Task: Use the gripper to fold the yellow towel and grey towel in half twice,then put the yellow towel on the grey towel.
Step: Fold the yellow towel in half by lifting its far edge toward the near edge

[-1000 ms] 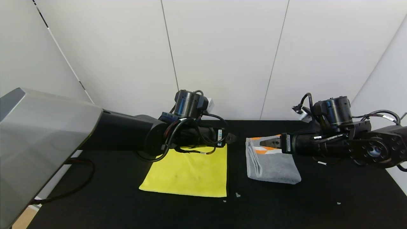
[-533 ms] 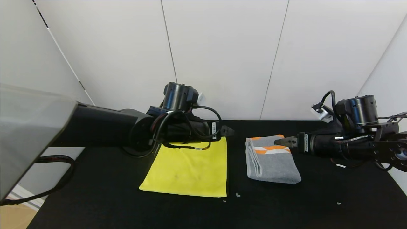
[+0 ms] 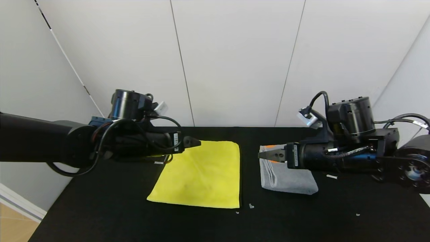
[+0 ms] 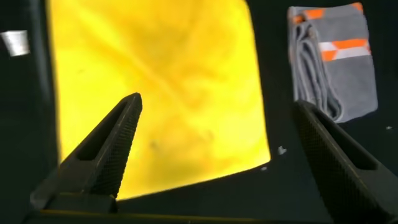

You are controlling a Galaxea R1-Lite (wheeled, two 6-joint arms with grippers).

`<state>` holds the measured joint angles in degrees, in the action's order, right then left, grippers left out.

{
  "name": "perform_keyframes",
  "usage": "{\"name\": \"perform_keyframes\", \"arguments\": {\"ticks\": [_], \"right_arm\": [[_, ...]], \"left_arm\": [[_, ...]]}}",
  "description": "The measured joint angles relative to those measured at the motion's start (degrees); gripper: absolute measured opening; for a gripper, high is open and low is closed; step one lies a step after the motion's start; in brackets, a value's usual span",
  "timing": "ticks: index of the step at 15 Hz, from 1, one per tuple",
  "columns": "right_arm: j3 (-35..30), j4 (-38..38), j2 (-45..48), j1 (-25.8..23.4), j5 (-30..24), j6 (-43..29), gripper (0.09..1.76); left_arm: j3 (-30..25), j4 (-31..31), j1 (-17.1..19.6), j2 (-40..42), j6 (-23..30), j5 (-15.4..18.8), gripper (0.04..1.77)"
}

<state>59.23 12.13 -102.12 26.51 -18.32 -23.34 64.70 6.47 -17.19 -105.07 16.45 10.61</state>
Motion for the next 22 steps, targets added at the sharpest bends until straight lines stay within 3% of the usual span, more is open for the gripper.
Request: {"name": "perform_keyframes", "arguments": {"ticks": [4,8,22], "right_arm": [[3.5,0.1,-5.4,5.8,4.0,-1.6,1.70],[5.8,0.0,-11.2,8.2,5.6,-1.7,1.70],[7.4,0.0,-19.0,10.0,5.6,-1.8,1.70]], "left_arm": [[-7.9,1.8,7.8,4.3,-2.3,0.5,1.72],[-14.1,6.3,12.9,5.6,-4.2,5.3,1.72],[-29.9,18.7,16.9,0.7,-4.4,8.6,1.72]]}}
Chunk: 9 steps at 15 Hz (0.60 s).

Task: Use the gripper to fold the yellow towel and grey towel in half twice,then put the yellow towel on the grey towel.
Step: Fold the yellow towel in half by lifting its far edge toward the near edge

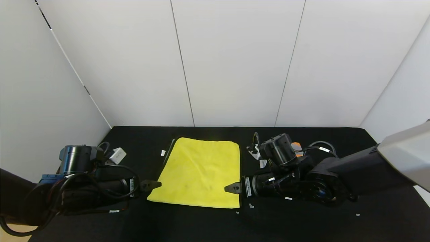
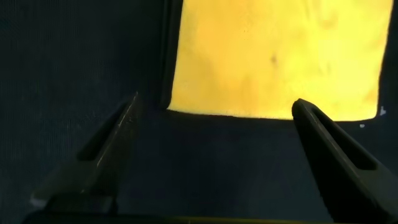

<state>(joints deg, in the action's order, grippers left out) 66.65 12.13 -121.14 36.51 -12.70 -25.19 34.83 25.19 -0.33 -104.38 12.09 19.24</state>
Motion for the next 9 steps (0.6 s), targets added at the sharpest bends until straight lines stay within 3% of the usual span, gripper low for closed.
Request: {"name": "perform_keyframes", "arguments": {"ticks": [9], "right_arm": [[1.4,0.0,-2.8,0.8,0.0,-1.7,1.71]], "left_arm": [[-0.6,2.0,-0.6,-4.9,-0.6,2.9,1.72]]}}
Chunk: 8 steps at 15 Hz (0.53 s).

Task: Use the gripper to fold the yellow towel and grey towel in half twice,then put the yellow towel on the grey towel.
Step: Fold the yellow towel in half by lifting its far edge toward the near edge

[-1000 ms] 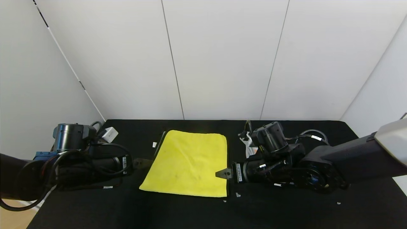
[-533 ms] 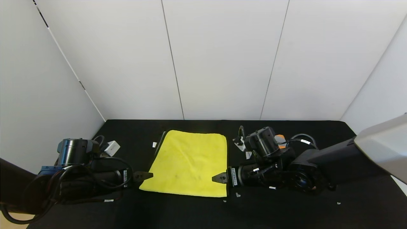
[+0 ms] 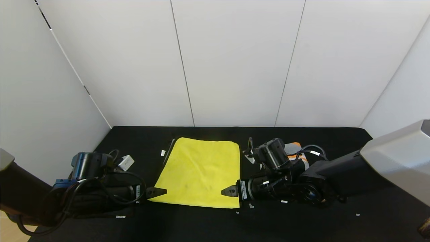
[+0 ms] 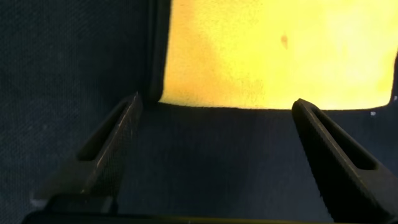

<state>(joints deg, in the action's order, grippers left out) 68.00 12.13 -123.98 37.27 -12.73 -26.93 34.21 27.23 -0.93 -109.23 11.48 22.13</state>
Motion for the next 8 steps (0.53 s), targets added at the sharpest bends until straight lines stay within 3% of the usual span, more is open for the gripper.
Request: {"name": "perform_keyframes", "arguments": {"ticks": [8], "right_arm": [[-0.3,0.0,0.0,0.4,0.0,-0.2,1.71]], "left_arm": [[1.2,2.4,-0.5,-2.7,-1.6,0.3,1.72]]}}
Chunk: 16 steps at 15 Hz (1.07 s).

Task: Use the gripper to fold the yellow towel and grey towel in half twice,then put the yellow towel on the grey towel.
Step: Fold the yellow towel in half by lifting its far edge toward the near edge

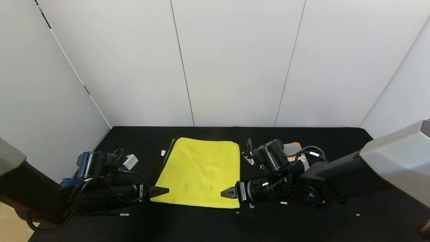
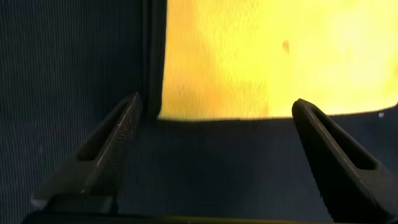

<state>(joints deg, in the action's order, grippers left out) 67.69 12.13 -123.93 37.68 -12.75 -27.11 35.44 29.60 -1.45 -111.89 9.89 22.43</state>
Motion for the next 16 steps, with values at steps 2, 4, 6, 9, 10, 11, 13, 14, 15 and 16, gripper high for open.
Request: {"name": "perform_keyframes", "arguments": {"ticks": [2,4,6,9,10,11,13,14,15,16], "right_arm": [[0.0,0.0,0.0,0.1,0.0,0.0,1.71],[0.0,0.0,0.0,0.1,0.0,0.0,1.71],[0.0,0.0,0.0,0.1,0.0,0.0,1.71],[0.0,0.0,0.0,0.1,0.0,0.0,1.71],[0.0,0.0,0.0,0.1,0.0,0.0,1.71],[0.0,0.0,0.0,0.1,0.0,0.0,1.71],[0.0,0.0,0.0,0.1,0.0,0.0,1.71],[0.0,0.0,0.0,0.1,0.0,0.0,1.71],[0.0,0.0,0.0,0.1,0.0,0.0,1.71],[0.0,0.0,0.0,0.1,0.0,0.0,1.71]], "left_arm": [[0.1,3.3,0.0,-1.6,-0.1,-0.1,1.72],[0.1,3.9,0.0,-2.8,0.0,-0.1,1.72],[0.2,4.1,0.0,-3.5,-0.1,-0.1,1.72],[0.4,4.3,0.0,-4.1,-0.1,-0.1,1.72],[0.5,4.3,0.0,-4.2,-0.2,0.0,1.72],[0.5,4.2,0.0,-4.3,-0.2,0.0,1.72],[0.5,4.1,-0.1,-4.4,-0.1,0.0,1.72],[0.5,4.2,-0.1,-4.5,-0.1,0.0,1.72],[0.5,4.2,-0.1,-4.5,-0.1,0.0,1.72],[0.5,4.1,-0.1,-4.5,0.0,0.0,1.72]]}}
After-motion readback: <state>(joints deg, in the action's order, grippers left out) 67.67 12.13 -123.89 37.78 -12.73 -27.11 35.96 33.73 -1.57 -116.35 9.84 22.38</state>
